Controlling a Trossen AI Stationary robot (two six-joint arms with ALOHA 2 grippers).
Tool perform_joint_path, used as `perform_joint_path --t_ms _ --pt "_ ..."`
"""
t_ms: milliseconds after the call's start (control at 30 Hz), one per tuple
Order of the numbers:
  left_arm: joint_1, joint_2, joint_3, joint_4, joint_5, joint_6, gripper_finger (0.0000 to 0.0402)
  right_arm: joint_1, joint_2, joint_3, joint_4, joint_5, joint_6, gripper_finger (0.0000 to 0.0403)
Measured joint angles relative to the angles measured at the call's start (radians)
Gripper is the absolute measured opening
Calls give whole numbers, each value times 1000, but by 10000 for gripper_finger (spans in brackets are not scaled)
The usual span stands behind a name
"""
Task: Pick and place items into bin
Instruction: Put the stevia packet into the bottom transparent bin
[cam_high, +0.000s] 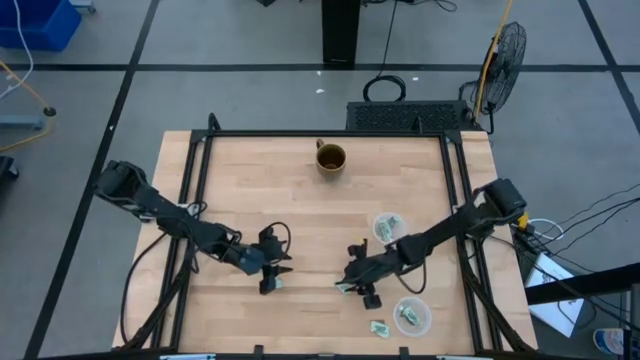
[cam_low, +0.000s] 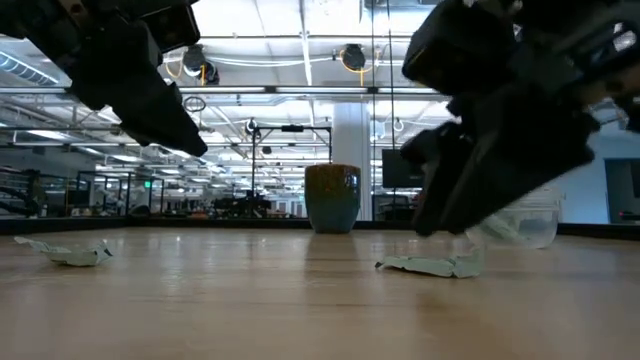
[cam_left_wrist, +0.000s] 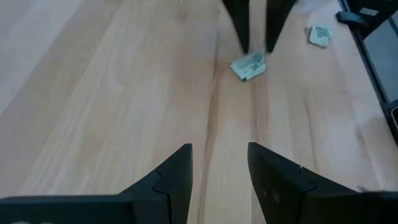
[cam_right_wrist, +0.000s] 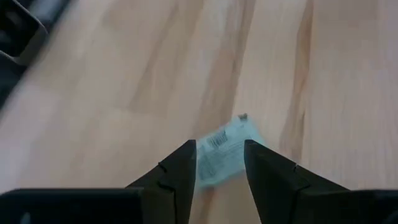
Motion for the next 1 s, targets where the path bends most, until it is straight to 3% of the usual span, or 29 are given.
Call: perform_joint_path --t_ms 467,867,1000 --pt "-2 0 0 8 28 24 159 -27 87 59 -97 39 -29 126" --pt "-2 0 0 10 28 58 159 -27 59 55 -148 47 -23 13" --pt "-2 0 0 9 28 56 159 -19 -13 49 -226 42 30 7"
